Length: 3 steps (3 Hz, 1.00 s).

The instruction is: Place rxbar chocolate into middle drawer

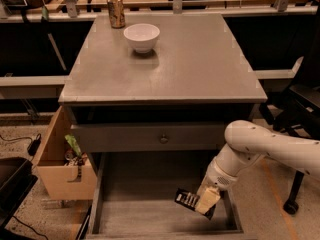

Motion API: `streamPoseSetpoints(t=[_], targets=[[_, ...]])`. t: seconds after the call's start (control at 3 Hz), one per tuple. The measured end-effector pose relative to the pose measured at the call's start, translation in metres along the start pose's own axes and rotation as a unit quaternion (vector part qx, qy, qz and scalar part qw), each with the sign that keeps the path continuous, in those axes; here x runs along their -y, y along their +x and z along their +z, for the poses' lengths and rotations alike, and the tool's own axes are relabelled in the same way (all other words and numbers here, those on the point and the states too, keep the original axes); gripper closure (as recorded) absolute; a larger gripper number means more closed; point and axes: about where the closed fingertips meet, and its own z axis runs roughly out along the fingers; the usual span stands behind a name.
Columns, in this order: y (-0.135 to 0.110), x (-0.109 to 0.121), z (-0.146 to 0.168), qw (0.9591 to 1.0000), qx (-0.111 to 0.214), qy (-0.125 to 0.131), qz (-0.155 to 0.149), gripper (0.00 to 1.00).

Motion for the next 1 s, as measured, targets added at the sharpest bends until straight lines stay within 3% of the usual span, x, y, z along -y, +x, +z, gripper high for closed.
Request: streamPoseSetpoints(t=[0.33, 1.0], targets=[[-0.0272, 0.0070, -0.0201, 0.9992, 0.035, 0.015, -0.010, 1.00], [-0.0269, 0.0060, -0.0169, 0.9993, 0.033, 0.012, -0.010, 0.59]])
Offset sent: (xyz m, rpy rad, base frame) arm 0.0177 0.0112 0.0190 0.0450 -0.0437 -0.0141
